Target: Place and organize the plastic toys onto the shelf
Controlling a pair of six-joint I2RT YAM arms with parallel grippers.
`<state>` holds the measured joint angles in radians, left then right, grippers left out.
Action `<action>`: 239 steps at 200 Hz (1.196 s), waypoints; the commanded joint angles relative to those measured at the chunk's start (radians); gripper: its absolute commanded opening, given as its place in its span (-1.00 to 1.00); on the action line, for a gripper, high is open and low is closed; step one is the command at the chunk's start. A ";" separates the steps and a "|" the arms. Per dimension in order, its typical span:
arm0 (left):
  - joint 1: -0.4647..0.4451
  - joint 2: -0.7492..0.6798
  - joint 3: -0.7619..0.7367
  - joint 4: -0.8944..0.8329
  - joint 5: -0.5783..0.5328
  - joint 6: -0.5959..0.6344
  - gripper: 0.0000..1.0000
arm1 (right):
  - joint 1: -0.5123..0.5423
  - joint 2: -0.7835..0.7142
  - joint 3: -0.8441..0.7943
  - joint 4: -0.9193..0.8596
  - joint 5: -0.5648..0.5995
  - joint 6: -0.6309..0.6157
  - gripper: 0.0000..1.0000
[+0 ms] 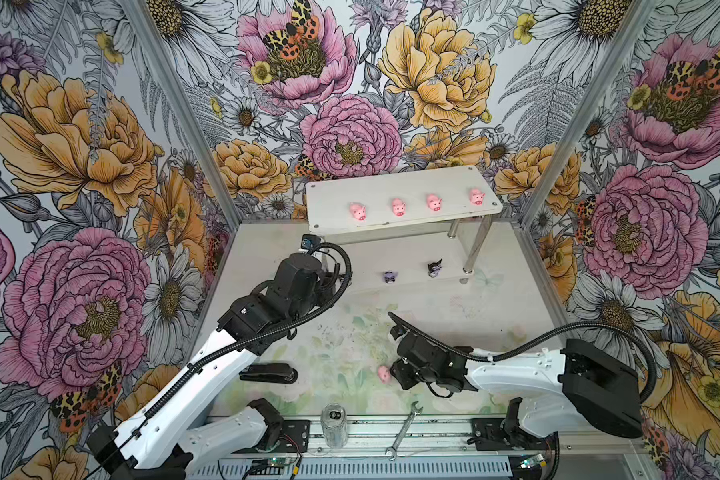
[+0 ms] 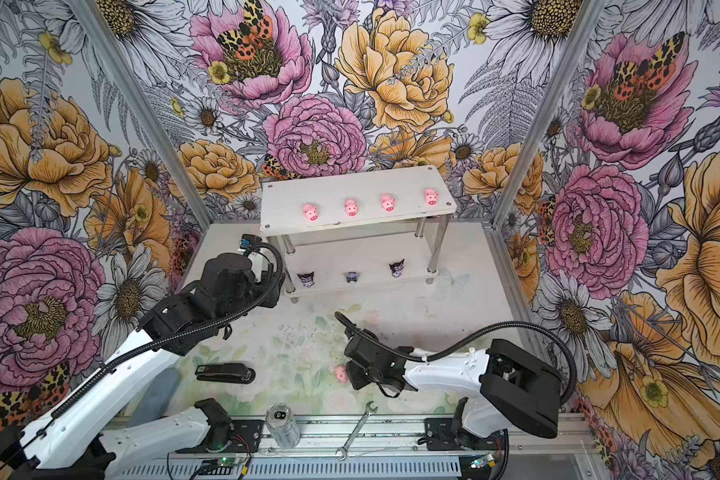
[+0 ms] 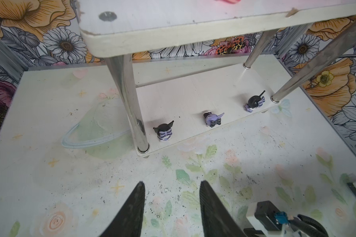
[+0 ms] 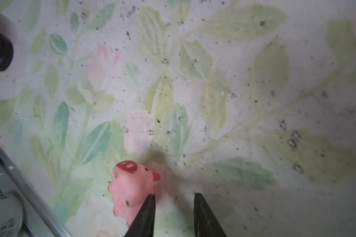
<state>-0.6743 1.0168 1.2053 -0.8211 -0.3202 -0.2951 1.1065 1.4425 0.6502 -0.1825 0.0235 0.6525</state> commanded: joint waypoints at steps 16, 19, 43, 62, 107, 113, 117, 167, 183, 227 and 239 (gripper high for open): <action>0.024 -0.014 -0.019 0.039 0.043 -0.014 -0.08 | 0.061 0.073 0.131 0.032 -0.006 -0.014 -0.34; 0.027 -0.015 -0.022 0.039 0.045 -0.015 -0.08 | 0.065 0.077 0.136 0.035 -0.016 -0.014 -0.34; 0.058 -0.017 -0.036 0.040 0.065 -0.014 -0.07 | 0.078 0.084 0.125 0.041 -0.054 0.000 -0.37; 0.079 -0.016 -0.053 0.052 0.086 -0.013 -0.07 | 0.081 0.072 0.091 0.041 -0.065 0.022 -0.50; 0.108 0.010 -0.077 0.082 0.145 -0.021 -0.06 | 0.101 0.076 0.048 0.040 -0.090 0.052 -0.87; 0.110 0.014 -0.079 0.087 0.149 -0.022 -0.06 | 0.102 0.086 0.047 0.041 -0.088 0.053 -0.90; 0.111 0.016 -0.079 0.088 0.151 -0.022 -0.06 | 0.101 0.094 0.047 0.041 -0.084 0.053 -0.92; 0.115 0.023 -0.079 0.094 0.167 -0.022 -0.06 | 0.050 0.144 0.065 -0.030 0.018 0.015 -1.00; 0.116 0.023 -0.081 0.094 0.170 -0.023 -0.05 | 0.020 0.145 0.081 -0.090 0.066 -0.026 -1.00; 0.119 0.026 -0.095 0.103 0.174 -0.029 -0.05 | -0.063 0.112 0.095 -0.190 0.204 -0.082 -1.00; 0.119 0.026 -0.098 0.103 0.173 -0.030 -0.04 | -0.070 0.082 0.094 -0.201 0.213 -0.081 -1.00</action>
<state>-0.5644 1.0416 1.1240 -0.7498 -0.1654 -0.3092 1.0569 1.5677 0.7364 -0.2867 0.1398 0.6033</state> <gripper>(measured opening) 0.476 0.049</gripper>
